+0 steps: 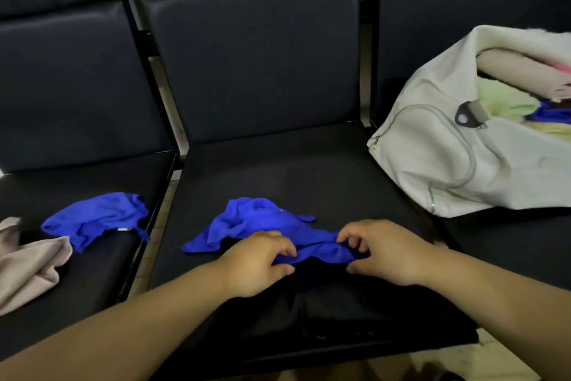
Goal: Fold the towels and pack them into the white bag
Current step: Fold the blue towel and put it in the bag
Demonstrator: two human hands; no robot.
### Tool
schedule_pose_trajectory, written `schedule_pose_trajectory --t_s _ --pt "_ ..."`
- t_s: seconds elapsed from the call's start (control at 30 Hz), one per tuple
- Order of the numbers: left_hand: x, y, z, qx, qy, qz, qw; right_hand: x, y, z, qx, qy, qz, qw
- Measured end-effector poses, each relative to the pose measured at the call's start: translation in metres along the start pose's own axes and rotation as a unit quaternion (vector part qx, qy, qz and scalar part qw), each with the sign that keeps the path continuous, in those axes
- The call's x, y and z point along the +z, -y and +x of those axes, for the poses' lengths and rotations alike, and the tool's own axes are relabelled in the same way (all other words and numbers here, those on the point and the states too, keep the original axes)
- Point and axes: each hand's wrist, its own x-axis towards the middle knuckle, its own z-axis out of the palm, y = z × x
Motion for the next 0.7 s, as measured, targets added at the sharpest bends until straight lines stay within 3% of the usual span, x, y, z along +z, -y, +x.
schedule_pose_trajectory --t_s 0.17,0.33,0.43,0.57,0.7 --pt "0.0 0.003 0.0 -0.025 -0.013 -0.017 0.999 0.001 -0.001 0.002 0.011 -0.005 0.034 0.999" --pt "-0.03 0.013 -0.006 -0.072 -0.033 -0.226 0.971 -0.015 -0.002 -0.002 0.034 0.012 0.113 0.993" --pt "-0.041 0.012 -0.012 -0.056 -0.036 -0.262 0.963 -0.017 -0.002 -0.005 0.034 0.005 0.101 0.994" --pt "-0.036 0.014 -0.023 -0.061 0.028 -0.243 0.968 -0.013 0.003 -0.01 0.012 0.014 0.073 0.997" --pt "-0.03 0.019 -0.033 -0.045 0.07 -0.086 0.993 -0.007 0.005 -0.016 -0.005 0.053 0.048 0.997"
